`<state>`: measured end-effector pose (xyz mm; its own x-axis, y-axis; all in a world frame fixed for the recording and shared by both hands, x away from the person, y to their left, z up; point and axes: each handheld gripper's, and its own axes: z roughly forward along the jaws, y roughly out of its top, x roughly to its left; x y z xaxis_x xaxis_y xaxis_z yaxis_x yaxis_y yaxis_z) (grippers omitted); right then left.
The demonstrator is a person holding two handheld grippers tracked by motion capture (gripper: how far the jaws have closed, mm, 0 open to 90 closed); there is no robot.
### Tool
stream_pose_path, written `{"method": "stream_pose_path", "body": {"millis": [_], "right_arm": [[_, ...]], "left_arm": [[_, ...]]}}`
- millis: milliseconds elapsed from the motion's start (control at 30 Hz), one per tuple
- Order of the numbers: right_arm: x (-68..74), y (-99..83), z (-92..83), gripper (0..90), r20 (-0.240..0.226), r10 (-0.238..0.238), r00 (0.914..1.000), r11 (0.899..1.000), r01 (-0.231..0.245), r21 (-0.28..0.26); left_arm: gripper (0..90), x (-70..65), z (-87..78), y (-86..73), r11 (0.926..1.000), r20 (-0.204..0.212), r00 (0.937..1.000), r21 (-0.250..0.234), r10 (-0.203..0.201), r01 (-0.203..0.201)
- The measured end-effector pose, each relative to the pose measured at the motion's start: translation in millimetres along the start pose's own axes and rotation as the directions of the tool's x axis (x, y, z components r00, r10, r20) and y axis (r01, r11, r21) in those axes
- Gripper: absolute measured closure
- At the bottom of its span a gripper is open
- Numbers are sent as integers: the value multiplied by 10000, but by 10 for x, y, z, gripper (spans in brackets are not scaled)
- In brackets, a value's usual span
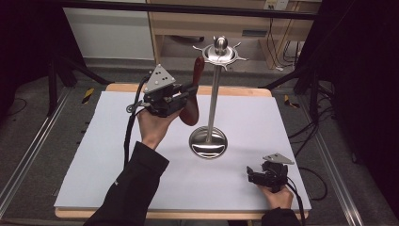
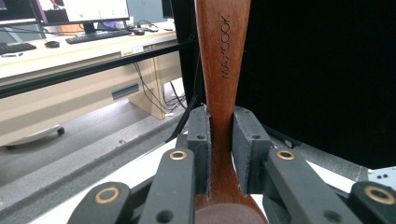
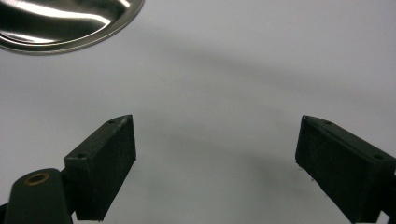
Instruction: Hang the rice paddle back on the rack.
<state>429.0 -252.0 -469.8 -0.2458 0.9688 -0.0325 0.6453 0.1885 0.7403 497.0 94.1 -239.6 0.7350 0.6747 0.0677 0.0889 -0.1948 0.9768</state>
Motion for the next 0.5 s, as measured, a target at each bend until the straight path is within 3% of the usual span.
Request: {"method": "stream_pose_path", "body": {"millis": [367,500], "right_arm": [[-2,1,-4,125,-23,17,10000,10000,-17,-2],[-4,2,-7,125,-11,44,10000,10000,-44,1]], "left_arm": [[731,27,68,-13,9999,-254,9997,-126,-8,5],[679,41,71,-29,9999,-395,9992,-112,42,-46]]}}
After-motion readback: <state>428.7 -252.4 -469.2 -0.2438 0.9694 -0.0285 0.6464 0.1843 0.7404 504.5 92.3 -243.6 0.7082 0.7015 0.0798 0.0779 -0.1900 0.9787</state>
